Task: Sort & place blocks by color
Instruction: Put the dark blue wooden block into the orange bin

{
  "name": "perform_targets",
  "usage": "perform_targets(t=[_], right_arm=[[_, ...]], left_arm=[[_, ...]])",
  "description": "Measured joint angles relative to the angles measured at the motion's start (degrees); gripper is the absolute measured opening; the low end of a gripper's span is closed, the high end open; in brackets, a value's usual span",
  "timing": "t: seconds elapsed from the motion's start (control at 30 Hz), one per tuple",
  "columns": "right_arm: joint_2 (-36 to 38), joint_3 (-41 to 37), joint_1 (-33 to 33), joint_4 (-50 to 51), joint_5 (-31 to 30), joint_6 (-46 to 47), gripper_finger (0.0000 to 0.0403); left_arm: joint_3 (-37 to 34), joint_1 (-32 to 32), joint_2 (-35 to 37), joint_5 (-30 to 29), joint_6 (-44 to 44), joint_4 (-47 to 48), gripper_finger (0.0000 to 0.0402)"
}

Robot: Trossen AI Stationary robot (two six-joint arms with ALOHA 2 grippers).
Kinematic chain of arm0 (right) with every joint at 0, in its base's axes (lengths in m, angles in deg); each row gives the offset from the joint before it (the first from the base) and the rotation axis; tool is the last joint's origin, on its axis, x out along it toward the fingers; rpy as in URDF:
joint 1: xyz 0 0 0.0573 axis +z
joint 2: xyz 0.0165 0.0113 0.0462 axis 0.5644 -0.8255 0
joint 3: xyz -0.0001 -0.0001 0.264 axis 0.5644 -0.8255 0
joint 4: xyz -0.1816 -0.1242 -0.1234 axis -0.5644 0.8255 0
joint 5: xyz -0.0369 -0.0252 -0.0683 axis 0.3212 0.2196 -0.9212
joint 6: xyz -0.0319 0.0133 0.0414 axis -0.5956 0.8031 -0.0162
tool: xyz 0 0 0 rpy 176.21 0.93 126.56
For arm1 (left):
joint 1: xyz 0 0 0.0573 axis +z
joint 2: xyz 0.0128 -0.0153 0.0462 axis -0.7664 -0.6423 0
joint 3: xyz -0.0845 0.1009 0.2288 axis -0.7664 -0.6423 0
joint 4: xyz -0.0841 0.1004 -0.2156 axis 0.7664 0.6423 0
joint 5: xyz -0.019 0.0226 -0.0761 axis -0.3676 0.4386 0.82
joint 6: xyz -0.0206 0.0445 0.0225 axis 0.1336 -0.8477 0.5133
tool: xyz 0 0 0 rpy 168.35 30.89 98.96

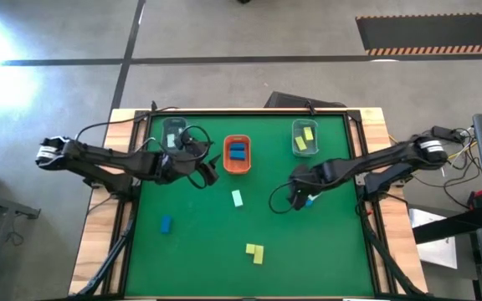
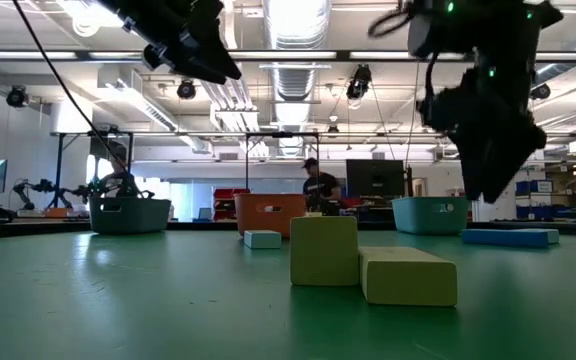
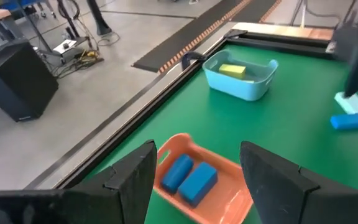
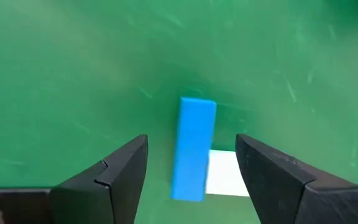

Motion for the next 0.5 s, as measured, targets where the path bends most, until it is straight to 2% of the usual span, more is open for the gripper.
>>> perform_targets(t=[0.27, 0.5], right_arm=[[-10.35, 1.30, 0.00, 2.15, 2.06, -6.36, 0.0233], [-14.30, 2.64, 0.00, 2.08, 1.69, -9.60, 0.0232]], left_arm=[[-0.04, -2.74, -4.91, 0.08, -0.09, -8.70, 0.0215], [0.02, -3.38, -6.69, 0.08, -0.11, -10.45, 0.0215]])
